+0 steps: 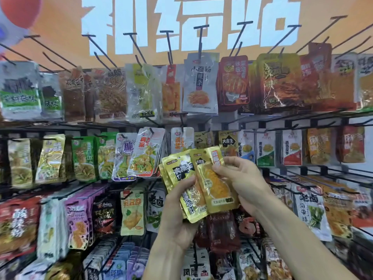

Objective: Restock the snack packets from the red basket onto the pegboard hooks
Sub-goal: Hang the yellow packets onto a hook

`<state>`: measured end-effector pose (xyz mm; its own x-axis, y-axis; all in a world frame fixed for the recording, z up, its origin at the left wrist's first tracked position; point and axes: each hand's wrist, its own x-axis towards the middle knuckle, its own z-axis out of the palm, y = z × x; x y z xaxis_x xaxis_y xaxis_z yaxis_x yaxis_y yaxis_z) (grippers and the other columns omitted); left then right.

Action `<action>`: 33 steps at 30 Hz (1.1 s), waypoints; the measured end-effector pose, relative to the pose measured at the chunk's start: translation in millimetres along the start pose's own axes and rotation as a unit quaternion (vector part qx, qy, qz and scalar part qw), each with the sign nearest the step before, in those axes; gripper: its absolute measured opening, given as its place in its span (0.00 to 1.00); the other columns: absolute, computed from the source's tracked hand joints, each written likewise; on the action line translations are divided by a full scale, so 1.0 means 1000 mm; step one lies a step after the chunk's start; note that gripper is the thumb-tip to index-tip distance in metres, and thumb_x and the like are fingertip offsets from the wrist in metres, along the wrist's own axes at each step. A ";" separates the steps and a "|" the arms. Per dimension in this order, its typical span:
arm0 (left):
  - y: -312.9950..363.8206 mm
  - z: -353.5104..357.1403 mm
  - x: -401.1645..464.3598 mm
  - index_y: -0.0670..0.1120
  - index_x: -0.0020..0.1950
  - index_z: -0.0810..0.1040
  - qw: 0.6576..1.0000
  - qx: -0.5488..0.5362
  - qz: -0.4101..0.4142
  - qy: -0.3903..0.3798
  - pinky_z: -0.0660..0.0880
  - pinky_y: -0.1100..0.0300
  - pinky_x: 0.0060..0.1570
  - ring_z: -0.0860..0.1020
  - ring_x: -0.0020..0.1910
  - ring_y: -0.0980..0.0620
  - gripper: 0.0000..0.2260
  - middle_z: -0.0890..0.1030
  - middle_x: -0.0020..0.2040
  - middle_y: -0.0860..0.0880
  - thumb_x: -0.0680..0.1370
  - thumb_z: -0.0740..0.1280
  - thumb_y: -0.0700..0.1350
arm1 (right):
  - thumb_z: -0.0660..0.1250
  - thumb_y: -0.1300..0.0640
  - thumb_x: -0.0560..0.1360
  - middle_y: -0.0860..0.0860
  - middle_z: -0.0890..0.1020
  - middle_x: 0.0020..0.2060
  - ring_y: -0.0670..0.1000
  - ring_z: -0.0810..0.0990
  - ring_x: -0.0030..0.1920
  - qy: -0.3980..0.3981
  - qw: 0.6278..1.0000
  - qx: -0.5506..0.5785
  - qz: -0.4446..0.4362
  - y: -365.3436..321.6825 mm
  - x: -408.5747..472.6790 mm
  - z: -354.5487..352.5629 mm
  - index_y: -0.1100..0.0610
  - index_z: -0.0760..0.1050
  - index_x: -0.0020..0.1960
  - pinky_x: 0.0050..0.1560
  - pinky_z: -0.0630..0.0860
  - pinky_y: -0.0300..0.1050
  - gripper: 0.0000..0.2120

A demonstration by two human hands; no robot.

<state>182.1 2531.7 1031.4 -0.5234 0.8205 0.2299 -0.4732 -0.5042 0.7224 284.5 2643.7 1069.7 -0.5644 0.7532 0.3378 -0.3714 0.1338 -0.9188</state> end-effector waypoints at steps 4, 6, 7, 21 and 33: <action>0.000 -0.005 0.000 0.42 0.47 0.88 1.000 0.008 -0.002 0.021 0.82 0.48 0.47 0.85 0.40 0.43 0.08 0.87 0.47 0.40 0.71 0.73 0.44 | 0.71 0.65 0.79 0.58 0.88 0.48 0.56 0.88 0.46 0.055 0.998 0.010 -0.038 -0.009 0.021 0.001 0.57 0.72 0.62 0.44 0.86 0.54 0.14; 0.001 -0.007 -0.001 0.42 0.46 0.86 1.000 0.003 -0.006 0.021 0.81 0.48 0.45 0.84 0.37 0.44 0.09 0.86 0.43 0.42 0.69 0.74 0.44 | 0.71 0.64 0.79 0.59 0.86 0.50 0.56 0.87 0.47 0.082 0.993 -0.022 -0.084 -0.015 0.034 0.004 0.55 0.70 0.62 0.49 0.86 0.57 0.16; 0.001 -0.007 -0.002 0.42 0.47 0.85 1.000 0.000 -0.009 0.021 0.80 0.47 0.46 0.84 0.37 0.44 0.10 0.85 0.42 0.42 0.69 0.74 0.44 | 0.71 0.63 0.79 0.59 0.85 0.50 0.55 0.87 0.45 0.091 0.989 -0.048 -0.109 -0.018 0.040 0.007 0.53 0.70 0.61 0.48 0.85 0.55 0.15; 0.005 -0.013 -0.004 0.40 0.57 0.82 1.000 0.003 -0.012 0.013 0.82 0.48 0.43 0.84 0.39 0.43 0.18 0.85 0.44 0.41 0.69 0.75 0.44 | 0.73 0.59 0.78 0.53 0.81 0.53 0.54 0.83 0.46 0.171 0.948 -0.232 -0.133 -0.009 0.102 0.016 0.45 0.76 0.53 0.43 0.83 0.55 0.11; 0.002 -0.016 -0.002 0.44 0.43 0.89 1.000 0.012 -0.010 0.000 0.83 0.50 0.41 0.84 0.38 0.44 0.05 0.86 0.44 0.41 0.71 0.74 0.41 | 0.78 0.38 0.69 0.48 0.83 0.52 0.48 0.82 0.54 0.062 0.973 -0.203 -0.090 0.001 0.009 0.024 0.52 0.79 0.58 0.52 0.78 0.44 0.25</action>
<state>170.9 2524.4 1021.3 -0.5138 0.8305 0.2151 -0.4659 -0.4806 0.7429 261.5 2634.9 1076.9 -0.4146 0.7622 0.4971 -0.1202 0.4956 -0.8602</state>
